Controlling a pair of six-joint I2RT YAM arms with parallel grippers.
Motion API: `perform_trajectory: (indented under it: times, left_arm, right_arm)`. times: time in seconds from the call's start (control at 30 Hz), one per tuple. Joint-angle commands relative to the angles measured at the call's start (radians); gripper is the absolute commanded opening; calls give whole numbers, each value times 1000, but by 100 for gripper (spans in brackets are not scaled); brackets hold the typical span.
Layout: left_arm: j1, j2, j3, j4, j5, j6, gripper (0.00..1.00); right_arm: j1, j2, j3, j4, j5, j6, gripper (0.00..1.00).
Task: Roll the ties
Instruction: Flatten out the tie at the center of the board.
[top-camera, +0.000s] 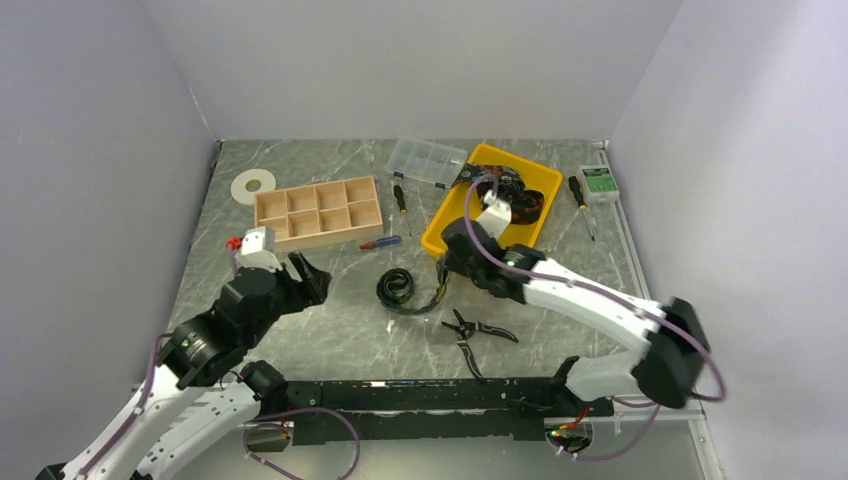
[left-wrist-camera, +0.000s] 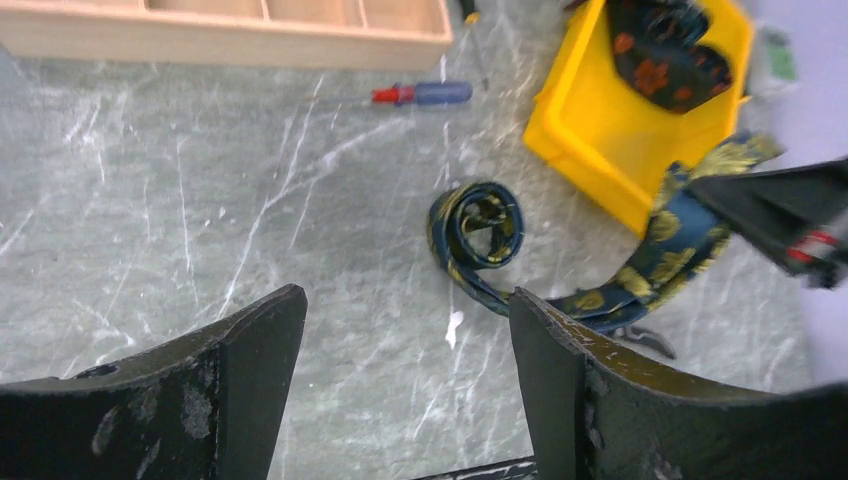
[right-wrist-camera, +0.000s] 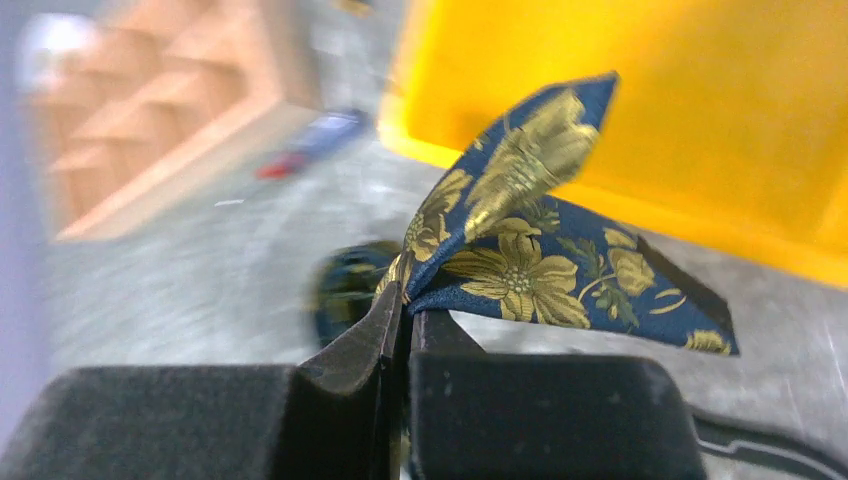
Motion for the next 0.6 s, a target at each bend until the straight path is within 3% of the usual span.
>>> perform_trajectory:
  times: [0.0, 0.13, 0.2, 0.37, 0.57]
  left_arm:
    - [1, -62, 100, 16, -67, 35, 79]
    - [0, -119, 151, 124, -94, 127, 80]
    - [0, -142, 170, 201, -77, 198, 81]
    - [1, -180, 164, 384, 61, 386, 84]
    - [0, -174, 68, 605, 415, 455, 88]
  right_arm:
    - [120, -253, 191, 118, 138, -567, 0]
    - [265, -349, 414, 207, -34, -902, 0]
    - [329, -388, 496, 243, -121, -988, 0]
    - [343, -425, 595, 204, -235, -1046, 0]
    - [343, -442, 625, 239, -296, -1010, 0]
